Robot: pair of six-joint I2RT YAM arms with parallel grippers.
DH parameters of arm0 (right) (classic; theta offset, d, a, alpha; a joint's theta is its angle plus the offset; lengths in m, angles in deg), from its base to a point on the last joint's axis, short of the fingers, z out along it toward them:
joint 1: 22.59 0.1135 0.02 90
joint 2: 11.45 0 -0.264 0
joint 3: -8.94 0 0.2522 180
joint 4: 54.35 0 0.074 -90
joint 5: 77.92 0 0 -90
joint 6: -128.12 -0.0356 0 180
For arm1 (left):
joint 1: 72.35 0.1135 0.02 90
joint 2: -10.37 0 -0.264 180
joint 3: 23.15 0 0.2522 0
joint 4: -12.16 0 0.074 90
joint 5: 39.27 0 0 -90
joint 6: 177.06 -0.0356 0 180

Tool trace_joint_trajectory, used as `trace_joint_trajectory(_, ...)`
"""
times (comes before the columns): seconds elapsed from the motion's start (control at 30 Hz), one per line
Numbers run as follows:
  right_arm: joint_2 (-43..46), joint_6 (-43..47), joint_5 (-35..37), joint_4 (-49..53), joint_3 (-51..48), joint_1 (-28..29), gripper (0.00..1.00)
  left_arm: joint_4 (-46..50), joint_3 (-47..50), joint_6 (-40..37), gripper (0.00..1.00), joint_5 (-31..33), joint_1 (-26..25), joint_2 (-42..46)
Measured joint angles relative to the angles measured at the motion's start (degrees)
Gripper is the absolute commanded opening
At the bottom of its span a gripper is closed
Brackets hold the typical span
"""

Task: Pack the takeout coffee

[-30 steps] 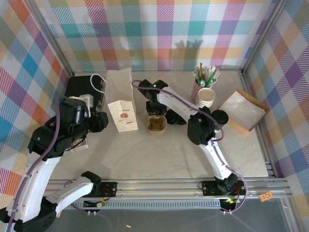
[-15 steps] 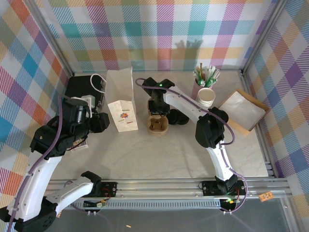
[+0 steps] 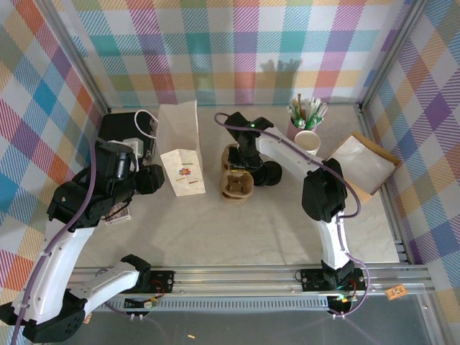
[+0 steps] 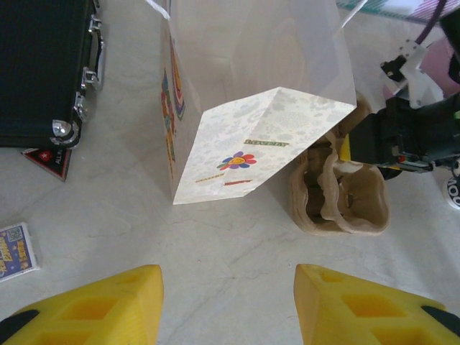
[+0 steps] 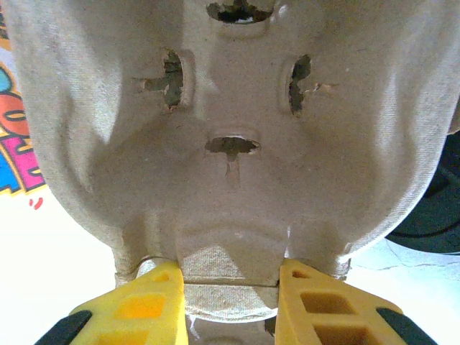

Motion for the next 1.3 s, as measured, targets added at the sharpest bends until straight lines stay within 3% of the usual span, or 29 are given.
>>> trace_joint_trajectory(0.43, 7.23, 4.57, -0.57, -1.81, -0.02, -0.66, 0.0, -1.73, -12.7, -1.2, 0.51, 3.02, 0.0, -9.6)
trace_joint_trajectory(0.77, 11.32, 8.39, -0.98, 0.85, 0.02, -0.66, 0.0, -0.33, -29.38, 0.63, 0.5, 4.04, 0.15, -27.12)
trace_joint_trajectory(1.07, 13.6, 10.14, -4.35, 1.84, 0.81, -0.66, 0.0, 6.88, -36.17, 0.83, 0.52, 2.4, 9.86, -37.92)
trace_joint_trajectory(1.3, 13.75, 10.97, -6.19, 2.99, 1.33, -0.66, 0.0, 10.08, -38.71, 0.42, 0.52, 1.92, 12.28, -42.38)
